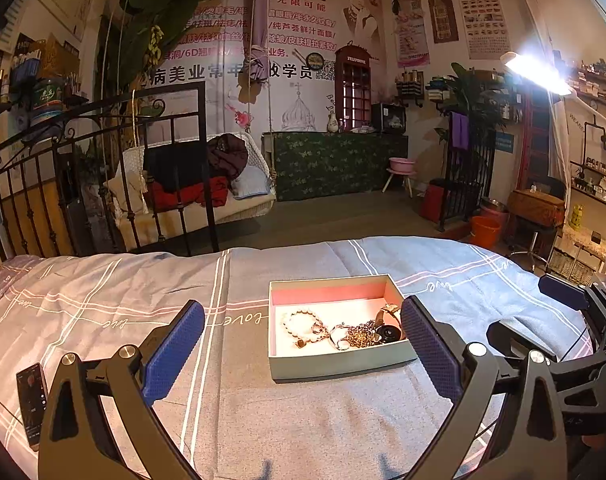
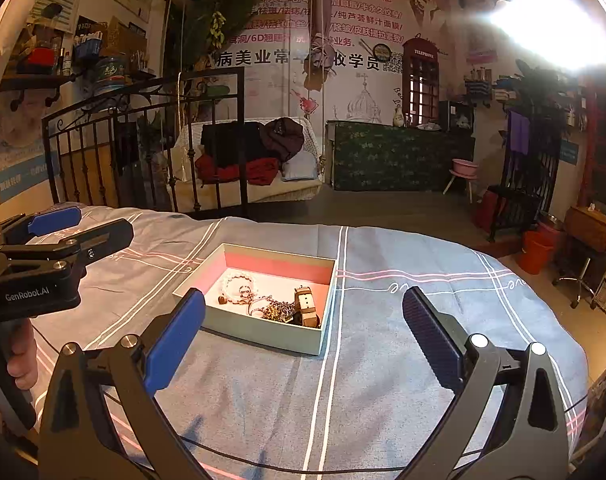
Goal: Organize jewelry
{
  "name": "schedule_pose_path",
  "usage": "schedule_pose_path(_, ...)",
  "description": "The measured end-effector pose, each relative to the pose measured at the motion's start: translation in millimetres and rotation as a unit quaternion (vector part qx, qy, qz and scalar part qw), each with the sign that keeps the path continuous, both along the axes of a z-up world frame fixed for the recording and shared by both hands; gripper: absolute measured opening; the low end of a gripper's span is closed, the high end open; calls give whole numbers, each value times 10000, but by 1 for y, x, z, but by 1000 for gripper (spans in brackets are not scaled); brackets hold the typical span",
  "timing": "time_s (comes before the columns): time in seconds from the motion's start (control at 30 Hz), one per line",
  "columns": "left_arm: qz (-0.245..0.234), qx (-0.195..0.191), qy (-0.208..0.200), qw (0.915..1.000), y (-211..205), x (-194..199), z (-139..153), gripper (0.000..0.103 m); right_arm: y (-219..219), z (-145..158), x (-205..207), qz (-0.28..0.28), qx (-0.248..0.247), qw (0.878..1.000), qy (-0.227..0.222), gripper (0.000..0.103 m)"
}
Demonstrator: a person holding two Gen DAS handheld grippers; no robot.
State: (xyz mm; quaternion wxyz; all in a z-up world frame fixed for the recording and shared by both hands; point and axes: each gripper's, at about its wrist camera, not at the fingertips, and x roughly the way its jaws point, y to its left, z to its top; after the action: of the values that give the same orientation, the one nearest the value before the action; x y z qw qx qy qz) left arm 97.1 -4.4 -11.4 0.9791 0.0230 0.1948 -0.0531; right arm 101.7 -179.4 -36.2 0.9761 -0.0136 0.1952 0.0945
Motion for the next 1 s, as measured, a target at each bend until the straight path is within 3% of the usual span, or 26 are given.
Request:
schedule_pose_path(0.7,159,88,62,9998,3,4,-2,97,4,-4,3,34,-35,9999,130,97)
schedule_pose_path(1.0,-36,15,159,9999,4,7,-4,97,6,1,8,102,-121,9999,50,97)
